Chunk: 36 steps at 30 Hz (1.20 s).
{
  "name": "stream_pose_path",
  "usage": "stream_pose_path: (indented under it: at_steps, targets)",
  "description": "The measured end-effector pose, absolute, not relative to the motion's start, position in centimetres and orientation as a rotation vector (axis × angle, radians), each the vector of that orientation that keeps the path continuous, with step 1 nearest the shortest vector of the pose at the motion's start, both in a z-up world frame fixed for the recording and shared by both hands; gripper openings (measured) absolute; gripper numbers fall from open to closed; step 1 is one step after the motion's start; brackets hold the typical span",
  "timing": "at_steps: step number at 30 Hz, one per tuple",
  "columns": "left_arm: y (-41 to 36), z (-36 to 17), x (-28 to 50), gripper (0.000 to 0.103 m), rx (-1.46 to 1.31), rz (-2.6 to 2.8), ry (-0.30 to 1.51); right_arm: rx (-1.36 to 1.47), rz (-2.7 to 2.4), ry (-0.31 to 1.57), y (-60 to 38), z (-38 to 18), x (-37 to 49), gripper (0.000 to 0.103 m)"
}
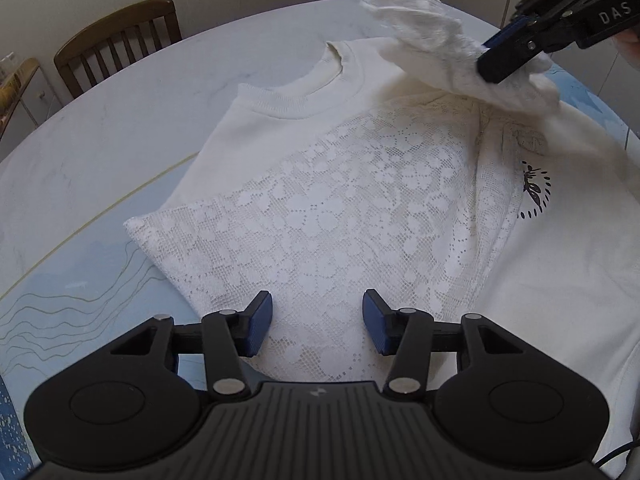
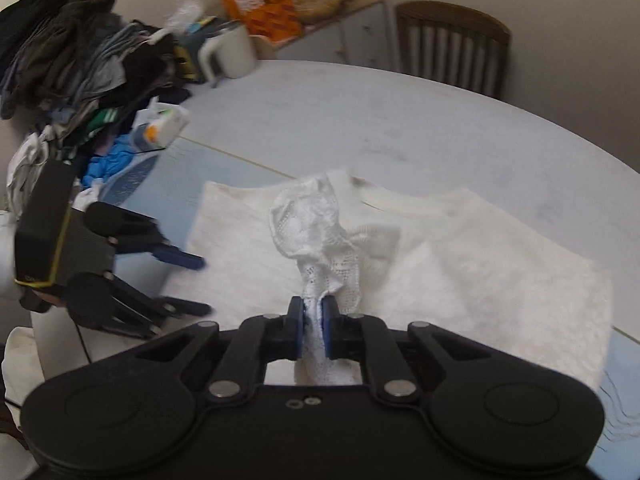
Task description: Fold clothes
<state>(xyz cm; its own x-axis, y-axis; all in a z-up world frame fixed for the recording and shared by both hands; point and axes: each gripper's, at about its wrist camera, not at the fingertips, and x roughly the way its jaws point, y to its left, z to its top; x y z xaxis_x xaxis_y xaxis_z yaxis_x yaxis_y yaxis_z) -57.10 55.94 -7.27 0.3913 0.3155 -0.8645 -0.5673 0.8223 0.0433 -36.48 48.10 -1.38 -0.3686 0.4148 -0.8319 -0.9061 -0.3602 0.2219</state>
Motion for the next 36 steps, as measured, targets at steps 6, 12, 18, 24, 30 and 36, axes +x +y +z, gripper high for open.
stream_pose_path:
  at_steps: [6,12,18,24,30,36]
  targets:
    - [55.6,-7.1,-56.9,0.048,-0.261,0.576,1.031,-0.955,1.905,0.887,48.1,-2.7,-40.1,0.103]
    - [54.5,-5.0,-56.8,0.053,-0.223,0.529,0.994,-0.992,1.968,0.889,46.0,-2.1,-38.2,0.103]
    - [54.3,-0.1,-55.4,0.055,-0.172,0.479,0.863,-0.990,1.892,0.769,43.3,0.2,-31.0,0.103]
    - [55.0,-0.4,-48.4,0.053,-0.147,0.414,0.840,-0.991,1.753,0.755,43.6,-0.1,-24.9,0.103]
    - [54.5,-6.2,-46.9,0.041,-0.165,0.411,1.024,-0.980,1.771,0.712,43.9,-0.1,-23.3,0.103]
    - [53.2,-5.6,-51.4,0.041,-0.264,0.487,0.955,-0.953,1.767,0.667,45.9,0.4,-21.9,0.103]
